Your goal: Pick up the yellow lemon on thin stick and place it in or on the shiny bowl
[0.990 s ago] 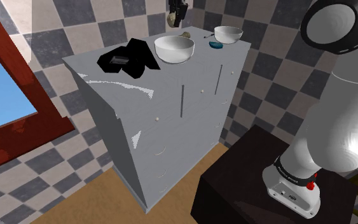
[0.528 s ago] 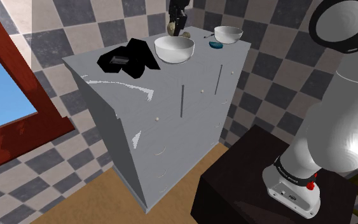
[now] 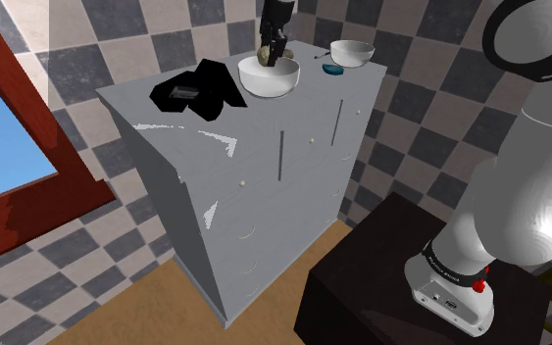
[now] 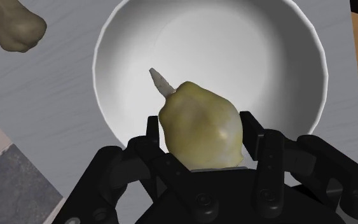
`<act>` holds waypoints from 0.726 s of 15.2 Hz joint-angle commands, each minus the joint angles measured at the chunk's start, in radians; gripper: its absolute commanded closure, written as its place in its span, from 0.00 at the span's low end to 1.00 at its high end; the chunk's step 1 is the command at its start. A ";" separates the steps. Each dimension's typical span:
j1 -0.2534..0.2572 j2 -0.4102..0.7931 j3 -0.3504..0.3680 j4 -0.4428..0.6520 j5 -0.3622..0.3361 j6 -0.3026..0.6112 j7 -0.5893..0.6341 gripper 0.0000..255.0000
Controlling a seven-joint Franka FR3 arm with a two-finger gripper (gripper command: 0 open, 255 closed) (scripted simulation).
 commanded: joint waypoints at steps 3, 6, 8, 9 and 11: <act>0.000 0.000 0.000 -0.002 0.000 0.002 0.000 1.00; 0.000 0.000 0.000 -0.002 0.000 0.002 0.000 0.00; 0.000 0.000 0.000 -0.002 0.000 0.002 0.000 0.00; 0.000 0.000 0.000 -0.002 0.000 0.002 0.000 0.00; 0.001 -0.008 0.000 0.021 -0.003 -0.028 0.002 0.00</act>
